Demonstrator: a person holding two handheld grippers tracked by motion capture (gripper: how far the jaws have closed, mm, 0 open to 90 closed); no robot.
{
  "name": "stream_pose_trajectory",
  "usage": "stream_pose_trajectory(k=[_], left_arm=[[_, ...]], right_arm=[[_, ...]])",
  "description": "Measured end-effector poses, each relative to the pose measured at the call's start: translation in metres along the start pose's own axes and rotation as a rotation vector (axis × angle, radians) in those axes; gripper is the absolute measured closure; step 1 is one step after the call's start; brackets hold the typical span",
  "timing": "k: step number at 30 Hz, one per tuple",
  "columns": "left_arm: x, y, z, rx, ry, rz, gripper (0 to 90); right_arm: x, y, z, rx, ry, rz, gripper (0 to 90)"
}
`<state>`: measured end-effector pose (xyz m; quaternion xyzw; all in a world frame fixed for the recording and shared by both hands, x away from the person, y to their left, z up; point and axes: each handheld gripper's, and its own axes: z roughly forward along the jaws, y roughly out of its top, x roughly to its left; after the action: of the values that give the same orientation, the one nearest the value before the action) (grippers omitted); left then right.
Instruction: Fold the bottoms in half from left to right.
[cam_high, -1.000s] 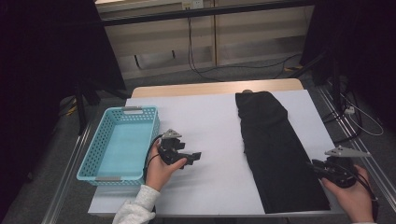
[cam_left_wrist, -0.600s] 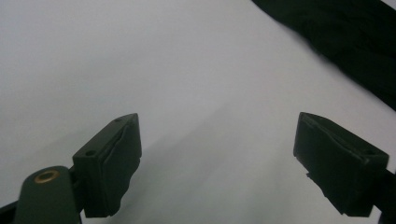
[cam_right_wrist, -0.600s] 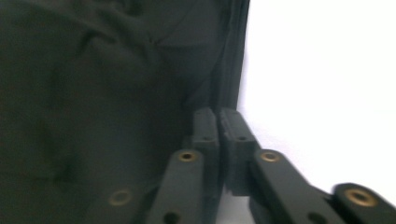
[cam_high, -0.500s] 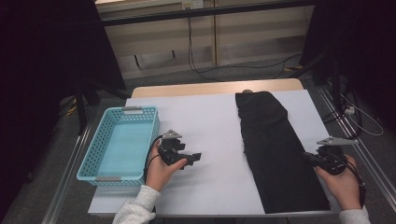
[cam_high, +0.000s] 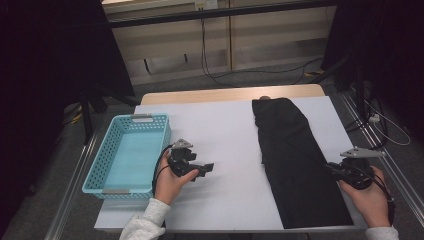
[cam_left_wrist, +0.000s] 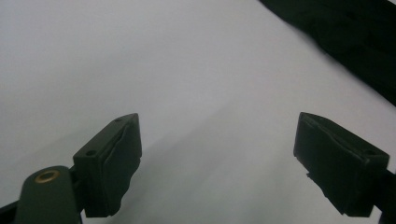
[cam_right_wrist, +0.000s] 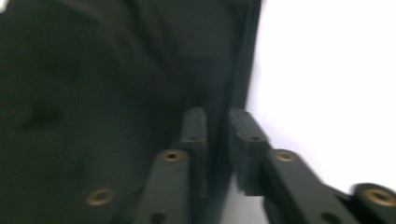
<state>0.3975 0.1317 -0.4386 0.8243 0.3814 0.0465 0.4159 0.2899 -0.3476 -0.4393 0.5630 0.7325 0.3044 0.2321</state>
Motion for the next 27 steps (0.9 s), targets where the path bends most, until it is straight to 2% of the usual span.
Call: stream_pose_trajectory(k=[3,5,7,9,13,15,21,24,27], left_arm=[[0.001,-0.001,0.000,0.006,0.005,0.002,14.9],[0.001,-0.002,-0.001,0.006,0.007,0.004,14.8],[0.002,-0.003,-0.003,-0.001,0.013,-0.002,14.6],[0.003,-0.004,-0.006,0.000,0.017,0.000,14.6],[0.004,-0.009,-0.008,0.007,0.024,-0.002,14.6],[0.004,-0.011,-0.009,0.013,0.028,0.001,14.5],[0.004,-0.016,-0.011,0.019,0.032,0.001,14.4],[0.004,-0.017,-0.011,0.016,0.038,0.005,14.0],[0.003,-0.017,-0.011,0.015,0.035,0.006,14.0]], right_arm=[[0.007,0.009,-0.001,-0.037,0.010,-0.002,64.6],[0.014,0.015,0.001,-0.056,0.013,-0.002,53.9],[0.020,0.022,0.004,-0.070,0.035,-0.013,51.2],[0.027,0.028,0.009,-0.080,0.041,-0.030,43.5],[0.038,0.039,0.020,-0.082,0.060,-0.042,34.4],[0.042,0.043,0.025,-0.084,0.077,-0.043,32.5],[0.052,0.058,0.040,-0.088,0.089,-0.051,23.8],[0.056,0.068,0.049,-0.081,0.082,-0.054,20.4],[0.059,0.076,0.059,-0.077,0.055,-0.050,18.3]])
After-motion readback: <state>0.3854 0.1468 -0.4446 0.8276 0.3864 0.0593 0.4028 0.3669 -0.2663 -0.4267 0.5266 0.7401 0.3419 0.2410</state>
